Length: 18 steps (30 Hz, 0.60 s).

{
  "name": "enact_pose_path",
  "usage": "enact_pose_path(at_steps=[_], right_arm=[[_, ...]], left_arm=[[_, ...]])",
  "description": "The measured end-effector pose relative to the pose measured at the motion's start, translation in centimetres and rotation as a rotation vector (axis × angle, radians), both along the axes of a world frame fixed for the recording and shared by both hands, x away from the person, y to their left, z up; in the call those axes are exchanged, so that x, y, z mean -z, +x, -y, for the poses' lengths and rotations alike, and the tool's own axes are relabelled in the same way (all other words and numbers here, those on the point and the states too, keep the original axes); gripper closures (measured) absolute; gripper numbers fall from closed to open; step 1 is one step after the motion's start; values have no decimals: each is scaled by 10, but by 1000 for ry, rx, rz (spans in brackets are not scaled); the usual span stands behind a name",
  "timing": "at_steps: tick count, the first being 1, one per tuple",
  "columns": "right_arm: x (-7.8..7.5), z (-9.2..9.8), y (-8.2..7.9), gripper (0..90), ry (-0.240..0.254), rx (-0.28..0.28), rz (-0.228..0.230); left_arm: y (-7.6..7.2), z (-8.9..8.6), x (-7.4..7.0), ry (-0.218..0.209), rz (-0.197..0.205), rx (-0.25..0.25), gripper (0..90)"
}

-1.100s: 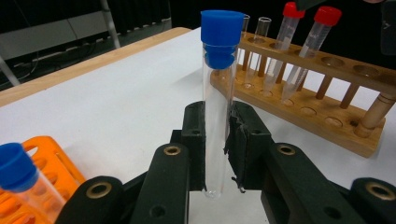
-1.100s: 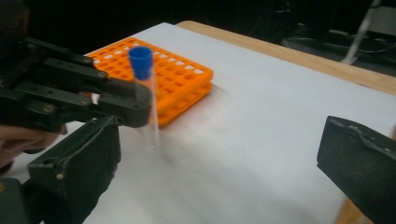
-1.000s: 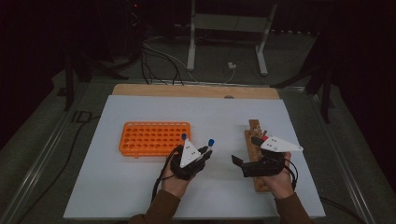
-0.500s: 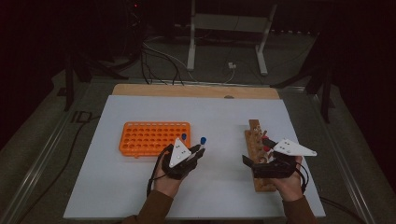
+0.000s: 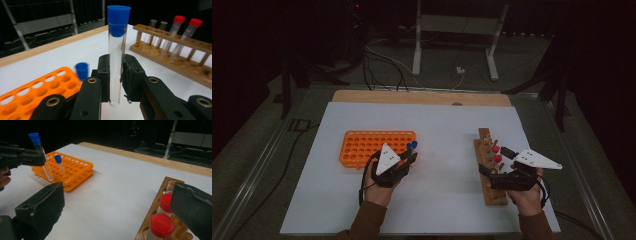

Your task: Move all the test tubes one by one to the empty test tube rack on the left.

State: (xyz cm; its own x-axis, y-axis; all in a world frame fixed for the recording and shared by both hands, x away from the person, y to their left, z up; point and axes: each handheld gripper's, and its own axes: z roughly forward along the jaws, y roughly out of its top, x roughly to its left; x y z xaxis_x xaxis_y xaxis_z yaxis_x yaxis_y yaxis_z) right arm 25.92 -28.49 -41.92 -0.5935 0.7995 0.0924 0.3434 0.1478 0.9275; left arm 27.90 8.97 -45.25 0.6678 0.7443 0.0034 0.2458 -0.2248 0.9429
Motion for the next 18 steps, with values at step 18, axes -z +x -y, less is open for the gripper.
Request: enact_pose_path(at_steps=[18], right_arm=[[-6, 14, -2, 0, 29, 32, 16]], left_arm=[[20, -14, 18, 36, 21, -130, 774]])
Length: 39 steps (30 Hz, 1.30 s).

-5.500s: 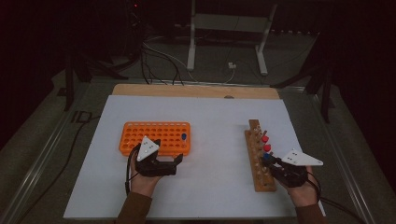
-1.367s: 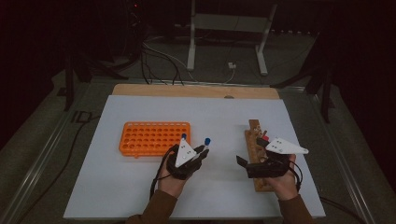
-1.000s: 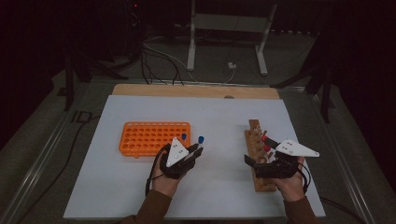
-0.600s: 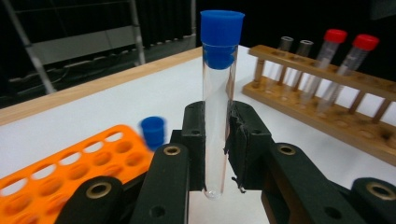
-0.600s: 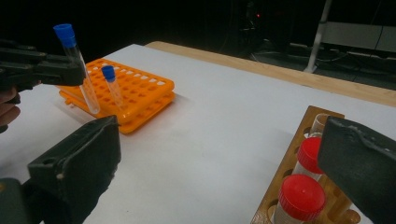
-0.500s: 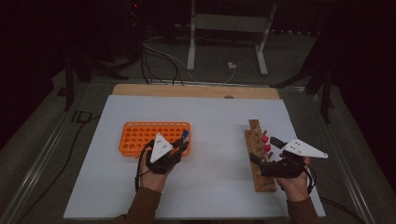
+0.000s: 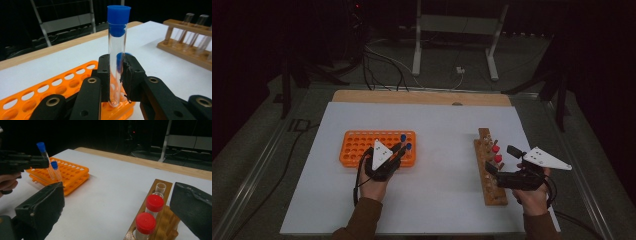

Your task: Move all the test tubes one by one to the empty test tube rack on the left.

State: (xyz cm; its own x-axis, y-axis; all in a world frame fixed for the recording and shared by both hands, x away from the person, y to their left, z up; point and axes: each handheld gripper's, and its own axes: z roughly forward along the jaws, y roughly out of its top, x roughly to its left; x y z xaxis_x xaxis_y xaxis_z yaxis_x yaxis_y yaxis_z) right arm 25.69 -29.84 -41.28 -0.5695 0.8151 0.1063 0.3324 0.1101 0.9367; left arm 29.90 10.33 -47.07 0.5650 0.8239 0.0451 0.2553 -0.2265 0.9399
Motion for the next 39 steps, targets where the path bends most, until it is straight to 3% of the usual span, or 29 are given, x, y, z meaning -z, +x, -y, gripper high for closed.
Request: enact_pose_path(at_steps=[9, 13, 26, 36, 39], right_arm=[[-1, 1, -1, 0, 1, 2, 2], [-1, 1, -1, 0, 0, 0, 2], [-1, 2, -2, 0, -1, -3, 0], [-1, 3, -2, 1, -1, -5, 0], [-1, 4, -2, 1, -1, -4, 0]], left_arm=[[9, 1, 16, 25, -56, -20, 774], [10, 2, 22, 58, -83, -15, 774], [8, 4, 30, 119, -124, 0, 777], [9, -1, 31, 88, -153, -9, 761], [7, -2, 29, 73, -160, -12, 686]])
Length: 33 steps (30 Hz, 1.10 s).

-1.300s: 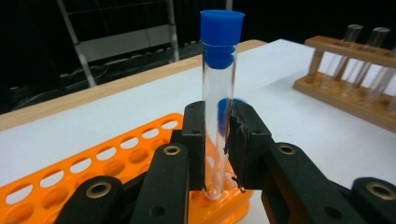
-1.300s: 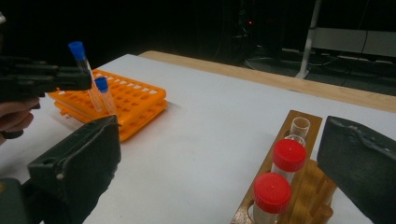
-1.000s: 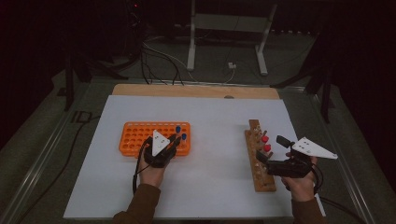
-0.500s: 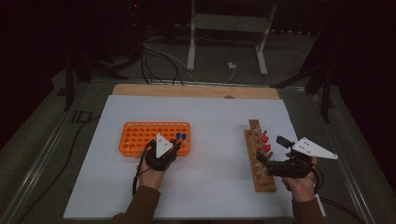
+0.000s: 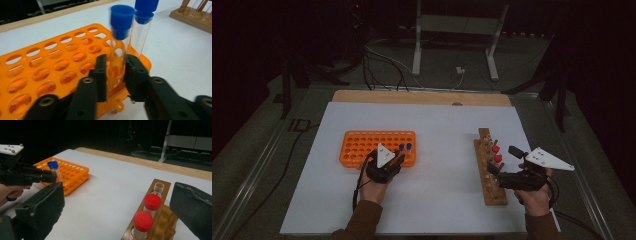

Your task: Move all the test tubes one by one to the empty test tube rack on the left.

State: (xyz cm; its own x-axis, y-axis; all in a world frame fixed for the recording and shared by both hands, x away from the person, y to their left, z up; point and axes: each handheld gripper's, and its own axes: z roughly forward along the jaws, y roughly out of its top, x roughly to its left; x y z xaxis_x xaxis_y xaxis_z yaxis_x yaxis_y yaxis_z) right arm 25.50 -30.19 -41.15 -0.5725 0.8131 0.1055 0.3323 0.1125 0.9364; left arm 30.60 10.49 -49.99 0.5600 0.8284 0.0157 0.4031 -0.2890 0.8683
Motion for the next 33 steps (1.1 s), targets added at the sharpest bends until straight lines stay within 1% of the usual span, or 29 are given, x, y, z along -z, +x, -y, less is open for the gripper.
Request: enact_pose_path(at_steps=[2, 3, 5, 7, 9, 10, 11, 13, 14, 15, 17, 18, 21, 23, 25, 27, 29, 31, 33], right_arm=[[0, 0, 0, 1, -2, 2, -2], [0, 1, 0, 1, -6, 3, -2], [0, 1, 0, 1, -14, 6, -3], [-1, 2, 0, 6, -29, 9, -1], [-1, 4, 0, 22, -49, 11, 0], [0, 5, 0, 28, -53, 14, -4], [2, 6, 0, 40, -53, 14, -12], [7, 8, 1, 61, -66, 26, -29], [10, 9, 2, 64, -69, 33, -40], [13, 10, 3, 70, -75, 46, -53], [18, 12, 5, 97, -82, 49, -65], [21, 13, 6, 114, -87, 56, -77], [29, 14, 9, 205, -109, 56, -98], [33, 13, 12, 311, -128, 44, -104], [37, 12, 14, 377, -148, 48, -102], [39, 12, 17, 463, -150, 48, -108], [42, 10, 19, 549, -160, 36, -115], [44, 8, 19, 621, -175, 31, -119], [47, 7, 20, 666, -187, 35, -120]], left_arm=[[-2, -1, -3, -20, 7, 0, 634], [-4, -2, -5, -38, 8, 1, 604], [-7, -4, -10, -70, 7, -4, 524], [-10, -6, -15, -99, 8, 3, 440], [-14, -7, -20, -104, 18, 5, 358], [-16, -8, -21, -114, 18, 7, 318], [-18, -8, -23, -136, 14, 9, 277], [-21, -9, -26, -148, 14, 2, 211], [-23, -9, -27, -161, 14, -1, 161], [-24, -10, -28, -171, 17, 0, 143], [-25, -9, -31, -162, 17, -2, 38], [-26, -9, -32, -160, 24, 0, 10], [-29, -8, -34, -153, 43, 5, 2], [-30, -8, -35, -154, 46, 6, 2], [-31, -8, -36, -158, 47, -2, 2], [-32, -9, -38, -174, 46, 0, 2], [-33, -10, -39, -174, 53, -8, 2], [-33, -11, -39, -177, 55, -9, 2], [-32, -12, -40, -175, 50, -2, 4]])
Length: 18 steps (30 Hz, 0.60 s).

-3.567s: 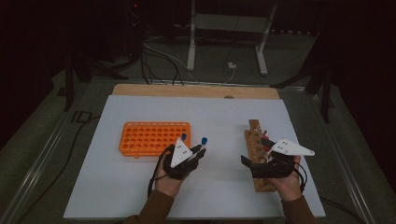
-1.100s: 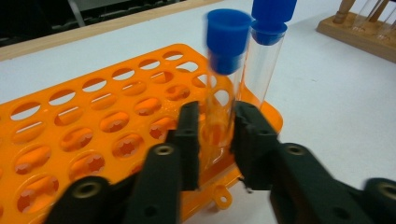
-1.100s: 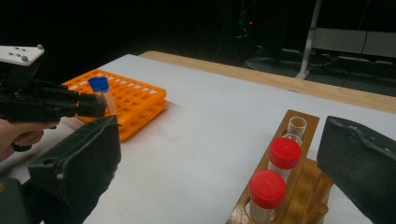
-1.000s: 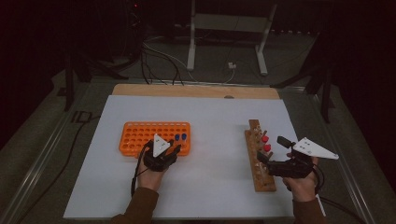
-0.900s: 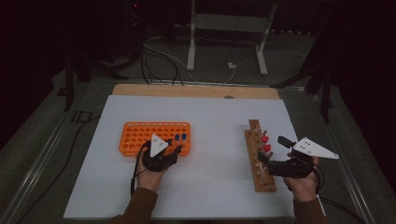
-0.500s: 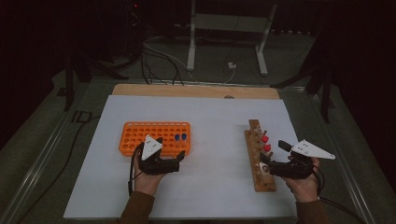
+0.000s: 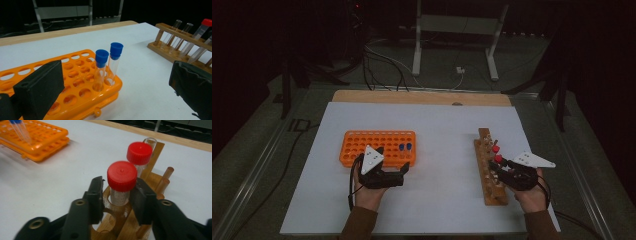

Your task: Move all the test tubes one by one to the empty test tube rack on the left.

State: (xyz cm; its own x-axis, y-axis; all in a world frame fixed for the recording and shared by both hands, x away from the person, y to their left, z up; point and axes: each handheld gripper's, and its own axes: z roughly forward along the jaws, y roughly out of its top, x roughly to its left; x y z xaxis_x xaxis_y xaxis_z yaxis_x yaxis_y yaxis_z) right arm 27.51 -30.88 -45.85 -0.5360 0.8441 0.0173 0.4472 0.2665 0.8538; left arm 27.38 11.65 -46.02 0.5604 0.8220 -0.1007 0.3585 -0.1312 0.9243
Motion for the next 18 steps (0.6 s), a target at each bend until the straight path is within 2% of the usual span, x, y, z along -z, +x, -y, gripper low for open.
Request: enact_pose_path(at_steps=[4, 10, 18], right_arm=[[2, 1, 2, 739, -1, 10, 2], [0, 2, 2, 747, 0, 10, 7], [-13, 3, -3, 747, 14, 7, 42]], left_arm=[[-1, 1, -1, 3, 7, 20, 36], [-1, 3, -1, 18, 11, 13, 9], [-1, 3, -1, 16, 12, 12, 3]])
